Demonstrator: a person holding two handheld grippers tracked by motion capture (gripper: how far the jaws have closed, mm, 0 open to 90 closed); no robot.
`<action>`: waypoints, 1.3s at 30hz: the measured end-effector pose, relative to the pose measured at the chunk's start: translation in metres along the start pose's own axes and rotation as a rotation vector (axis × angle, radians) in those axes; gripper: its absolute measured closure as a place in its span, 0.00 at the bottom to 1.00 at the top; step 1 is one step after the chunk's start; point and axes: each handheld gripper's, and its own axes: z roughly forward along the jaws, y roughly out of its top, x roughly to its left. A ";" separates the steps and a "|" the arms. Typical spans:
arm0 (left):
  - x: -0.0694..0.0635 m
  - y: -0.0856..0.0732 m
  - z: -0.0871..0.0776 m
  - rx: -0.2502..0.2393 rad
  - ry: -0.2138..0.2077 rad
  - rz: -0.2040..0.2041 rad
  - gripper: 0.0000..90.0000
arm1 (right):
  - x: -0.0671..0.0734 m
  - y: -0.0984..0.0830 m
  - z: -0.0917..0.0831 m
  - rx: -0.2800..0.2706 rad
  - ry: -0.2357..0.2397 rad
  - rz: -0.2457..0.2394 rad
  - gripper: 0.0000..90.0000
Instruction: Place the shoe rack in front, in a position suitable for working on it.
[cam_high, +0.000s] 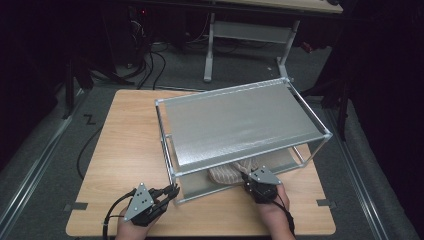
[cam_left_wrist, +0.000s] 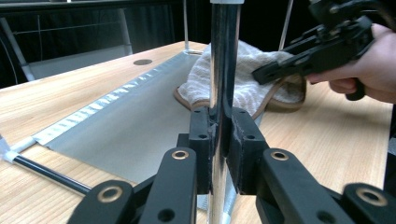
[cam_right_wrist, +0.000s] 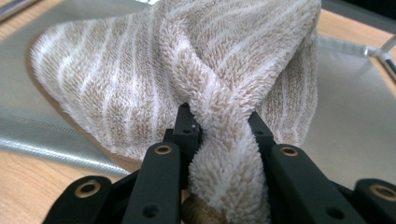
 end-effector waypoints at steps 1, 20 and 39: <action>0.001 0.000 0.000 0.001 0.002 -0.001 0.89 | -0.001 0.000 -0.002 -0.010 -0.001 0.000 0.81; 0.004 0.002 0.010 -0.003 0.008 -0.008 0.89 | -0.022 -0.007 -0.045 -0.162 -0.055 0.076 0.81; 0.012 0.004 0.026 -0.014 0.026 -0.024 0.89 | -0.020 -0.012 -0.099 -0.355 -0.192 0.093 0.81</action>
